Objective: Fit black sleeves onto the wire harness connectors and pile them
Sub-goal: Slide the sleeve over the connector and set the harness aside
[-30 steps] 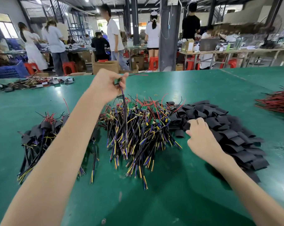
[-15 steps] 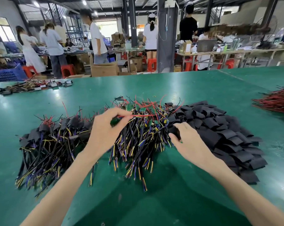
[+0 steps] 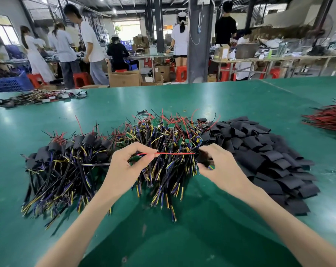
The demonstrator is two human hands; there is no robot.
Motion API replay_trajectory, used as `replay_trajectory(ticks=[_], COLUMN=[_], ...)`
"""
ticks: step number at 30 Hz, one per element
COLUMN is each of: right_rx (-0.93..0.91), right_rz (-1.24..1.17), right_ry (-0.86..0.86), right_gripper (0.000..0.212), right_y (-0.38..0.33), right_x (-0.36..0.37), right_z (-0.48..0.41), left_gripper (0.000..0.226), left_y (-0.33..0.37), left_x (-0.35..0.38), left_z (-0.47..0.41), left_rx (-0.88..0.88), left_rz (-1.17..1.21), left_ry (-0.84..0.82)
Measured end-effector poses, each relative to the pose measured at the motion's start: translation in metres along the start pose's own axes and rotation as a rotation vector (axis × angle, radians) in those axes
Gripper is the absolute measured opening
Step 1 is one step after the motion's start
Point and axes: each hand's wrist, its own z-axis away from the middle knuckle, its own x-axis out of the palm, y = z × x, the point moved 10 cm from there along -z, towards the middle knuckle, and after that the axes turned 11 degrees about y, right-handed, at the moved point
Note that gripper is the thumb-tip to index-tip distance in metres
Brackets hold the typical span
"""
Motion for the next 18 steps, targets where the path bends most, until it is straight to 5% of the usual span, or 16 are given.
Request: replay_trajectory(ticks=[9, 14, 18], right_rx=[-0.137, -0.271, -0.364], right_rz=[-0.091, 0.084, 0.198], right_ry=[0.000, -0.034, -0.043], right_gripper=[0.036, 0.039, 0.039], right_y=[-0.020, -0.033, -0.044], right_x=[-0.004, -0.001, 0.002], right_z=[0.001, 0.007, 0.011], left_gripper=[0.026, 0.023, 0.042], left_y=[-0.010, 0.002, 0.002], left_x=[0.004, 0.019, 0.038], left_z=[0.004, 0.012, 0.024], left_rx=[-0.074, 0.055, 0.125], left_rz=[-0.069, -0.125, -0.245], left_ry=[-0.013, -0.116, -0.222])
